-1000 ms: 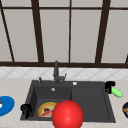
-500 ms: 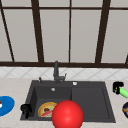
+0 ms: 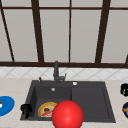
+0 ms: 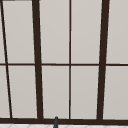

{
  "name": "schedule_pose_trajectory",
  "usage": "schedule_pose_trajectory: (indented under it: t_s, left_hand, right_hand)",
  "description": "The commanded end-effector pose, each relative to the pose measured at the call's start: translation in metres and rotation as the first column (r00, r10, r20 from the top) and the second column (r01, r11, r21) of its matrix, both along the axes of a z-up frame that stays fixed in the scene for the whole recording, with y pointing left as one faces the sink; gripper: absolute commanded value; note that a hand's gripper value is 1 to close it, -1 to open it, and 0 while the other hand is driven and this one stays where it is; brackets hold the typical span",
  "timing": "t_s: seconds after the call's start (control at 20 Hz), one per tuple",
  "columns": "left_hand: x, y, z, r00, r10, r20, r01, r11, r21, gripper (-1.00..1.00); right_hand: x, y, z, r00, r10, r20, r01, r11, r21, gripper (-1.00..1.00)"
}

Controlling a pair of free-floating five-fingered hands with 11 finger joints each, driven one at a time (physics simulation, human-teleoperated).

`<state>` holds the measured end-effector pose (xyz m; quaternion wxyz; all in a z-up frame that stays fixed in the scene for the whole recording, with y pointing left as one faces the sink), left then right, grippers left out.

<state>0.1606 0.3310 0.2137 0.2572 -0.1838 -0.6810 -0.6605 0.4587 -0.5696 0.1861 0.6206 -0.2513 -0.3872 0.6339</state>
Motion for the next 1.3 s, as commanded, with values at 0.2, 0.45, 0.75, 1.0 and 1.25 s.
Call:
schedule_pose_trajectory:
  t_s: [0.2, 0.45, 0.75, 1.0, 1.25]
  left_hand:
    - [0.000, 0.000, 0.000, 1.0000, 0.000, 0.000, 0.000, 1.0000, 0.000, 0.00]
    - [0.000, 0.000, 0.000, 1.0000, 0.000, 0.000, 0.000, 1.0000, 0.000, 0.00]
    - [0.000, 0.000, 0.000, 1.0000, 0.000, 0.000, 0.000, 1.0000, 0.000, 0.00]
    - [0.000, 0.000, 0.000, 1.0000, 0.000, 0.000, 0.000, 1.0000, 0.000, 0.00]
    - [0.000, 0.000, 0.000, 1.0000, 0.000, 0.000, 0.000, 1.0000, 0.000, 0.00]
  right_hand:
    - [-0.024, -0.036, -0.021, 1.000, 0.008, 0.003, -0.008, 1.000, 0.003, 1.00]
    - [-0.043, -0.048, -0.039, 1.000, -0.008, 0.015, 0.008, 1.000, -0.016, 1.00]
    - [-0.051, -0.059, -0.062, 1.000, -0.005, 0.014, 0.005, 1.000, -0.026, 1.00]
    - [-0.049, -0.050, -0.074, 0.999, -0.006, 0.038, 0.009, 0.997, -0.072, 1.00]
    - [-0.082, -0.056, -0.061, 0.988, -0.025, 0.154, 0.034, 0.998, -0.057, 1.00]
